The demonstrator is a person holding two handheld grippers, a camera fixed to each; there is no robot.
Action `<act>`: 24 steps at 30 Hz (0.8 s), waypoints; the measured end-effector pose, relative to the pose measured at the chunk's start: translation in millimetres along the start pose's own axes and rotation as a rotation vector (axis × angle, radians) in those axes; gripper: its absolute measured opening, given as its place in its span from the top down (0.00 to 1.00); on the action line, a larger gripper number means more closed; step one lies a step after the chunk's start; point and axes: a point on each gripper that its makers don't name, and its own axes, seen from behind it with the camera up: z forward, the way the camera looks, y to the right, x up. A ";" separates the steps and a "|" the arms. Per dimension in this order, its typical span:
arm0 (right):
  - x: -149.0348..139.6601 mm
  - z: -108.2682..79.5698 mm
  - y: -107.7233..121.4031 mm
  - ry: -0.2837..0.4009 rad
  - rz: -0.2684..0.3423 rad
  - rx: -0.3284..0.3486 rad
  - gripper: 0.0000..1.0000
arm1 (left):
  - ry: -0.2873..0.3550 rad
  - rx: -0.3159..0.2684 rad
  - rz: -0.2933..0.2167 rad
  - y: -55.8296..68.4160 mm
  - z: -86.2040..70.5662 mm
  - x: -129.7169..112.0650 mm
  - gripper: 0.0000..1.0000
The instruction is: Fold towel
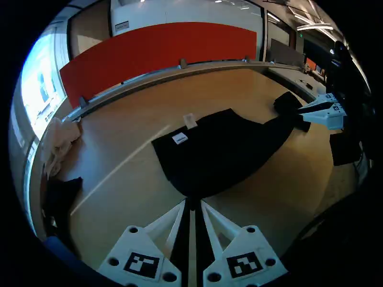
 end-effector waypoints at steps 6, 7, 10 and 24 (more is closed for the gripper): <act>8.2 -14.9 -6.0 0.007 0.001 0.006 0.87 | -0.006 -0.005 0.007 3.3 -12.9 1.6 0.93; 8.6 -16.5 -7.2 0.007 0.003 0.009 0.87 | -0.009 -0.005 0.009 3.8 -14.2 1.5 0.93; 10.0 -21.2 -10.2 0.008 0.008 0.014 0.87 | -0.011 -0.004 0.012 5.3 -18.2 1.6 0.93; 8.2 -26.1 -9.5 -0.001 0.008 0.008 0.87 | -0.006 -0.011 -0.008 9.9 -22.0 2.3 0.93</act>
